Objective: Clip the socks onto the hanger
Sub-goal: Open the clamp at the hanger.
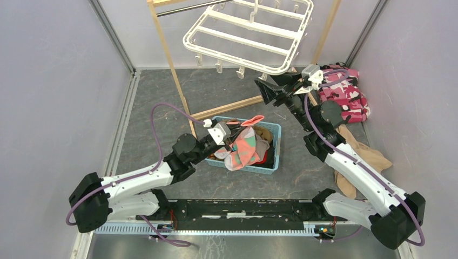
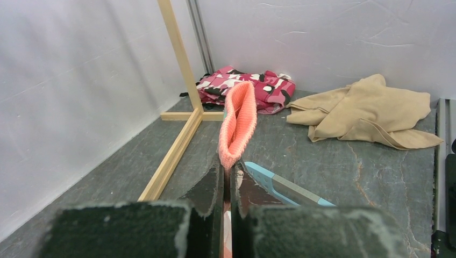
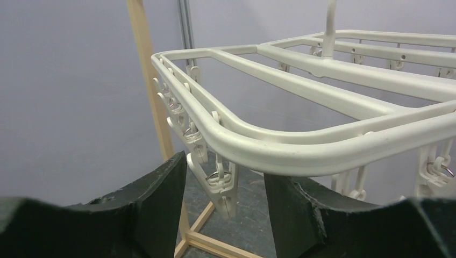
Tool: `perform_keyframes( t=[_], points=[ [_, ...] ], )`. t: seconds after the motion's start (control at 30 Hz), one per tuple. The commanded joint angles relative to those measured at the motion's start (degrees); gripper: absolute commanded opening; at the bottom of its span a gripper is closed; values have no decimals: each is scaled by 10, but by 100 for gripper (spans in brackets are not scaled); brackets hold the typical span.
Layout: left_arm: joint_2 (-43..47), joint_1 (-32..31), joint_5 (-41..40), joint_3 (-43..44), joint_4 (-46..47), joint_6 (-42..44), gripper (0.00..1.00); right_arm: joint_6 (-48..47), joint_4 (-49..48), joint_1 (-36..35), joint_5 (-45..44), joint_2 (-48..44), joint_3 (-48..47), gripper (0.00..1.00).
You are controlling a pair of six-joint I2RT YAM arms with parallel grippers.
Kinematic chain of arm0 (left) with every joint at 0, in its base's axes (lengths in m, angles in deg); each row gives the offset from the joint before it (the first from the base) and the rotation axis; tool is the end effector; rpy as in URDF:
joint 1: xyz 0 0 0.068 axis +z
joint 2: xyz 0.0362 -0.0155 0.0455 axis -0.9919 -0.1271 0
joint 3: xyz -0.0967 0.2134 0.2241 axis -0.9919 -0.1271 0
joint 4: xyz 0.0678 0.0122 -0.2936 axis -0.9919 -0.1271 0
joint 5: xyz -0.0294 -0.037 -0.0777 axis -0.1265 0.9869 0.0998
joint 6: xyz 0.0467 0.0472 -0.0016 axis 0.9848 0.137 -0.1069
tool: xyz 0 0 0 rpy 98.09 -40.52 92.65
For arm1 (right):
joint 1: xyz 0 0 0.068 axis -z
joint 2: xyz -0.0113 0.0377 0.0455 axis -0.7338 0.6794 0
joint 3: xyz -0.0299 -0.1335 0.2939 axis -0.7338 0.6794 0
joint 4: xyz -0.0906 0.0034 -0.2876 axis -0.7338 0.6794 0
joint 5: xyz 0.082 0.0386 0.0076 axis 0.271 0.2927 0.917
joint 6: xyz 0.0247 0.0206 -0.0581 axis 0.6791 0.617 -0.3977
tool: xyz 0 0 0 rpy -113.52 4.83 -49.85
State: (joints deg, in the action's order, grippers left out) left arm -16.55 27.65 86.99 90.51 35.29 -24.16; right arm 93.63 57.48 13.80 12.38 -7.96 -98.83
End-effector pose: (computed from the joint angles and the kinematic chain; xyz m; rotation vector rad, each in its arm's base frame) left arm 0.1543 -0.2257 0.3373 0.7840 1.1209 -0.6872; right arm 0.2199 0.1536 0.4696 -0.3480 1.1037 0.7639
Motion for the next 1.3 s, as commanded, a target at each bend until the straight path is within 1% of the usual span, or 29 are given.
perform_keyframes(
  t=[0.0,0.1,0.17,0.33,0.43,0.53,0.7,0.8,0.97,1.27],
  points=[
    [-2,-1,5,20,21,18,2,20,-49,-4,-12,5,1,60],
    [-3,-1,4,20,22,19,2,23,-58,-3,-10,9,0,58],
    [-5,-1,3,22,22,17,2,23,-61,-4,-8,10,0,55],
    [-14,-1,3,39,8,4,2,16,-61,-4,-4,10,-2,42],
    [-21,1,-8,60,-2,-23,2,13,-57,-4,-1,10,-4,33],
    [-30,1,-15,86,-15,-44,2,10,-50,-4,3,8,-7,28],
    [-46,2,-59,123,-30,-60,2,10,-32,-4,13,9,-16,20],
    [-55,4,-63,148,-57,-45,2,6,-20,-4,19,9,-21,18],
    [-55,16,-42,163,-77,-22,2,-2,-12,-4,29,8,-25,16],
    [-59,32,-9,191,-87,-30,2,-12,-6,-4,35,9,-29,15]
  ],
)
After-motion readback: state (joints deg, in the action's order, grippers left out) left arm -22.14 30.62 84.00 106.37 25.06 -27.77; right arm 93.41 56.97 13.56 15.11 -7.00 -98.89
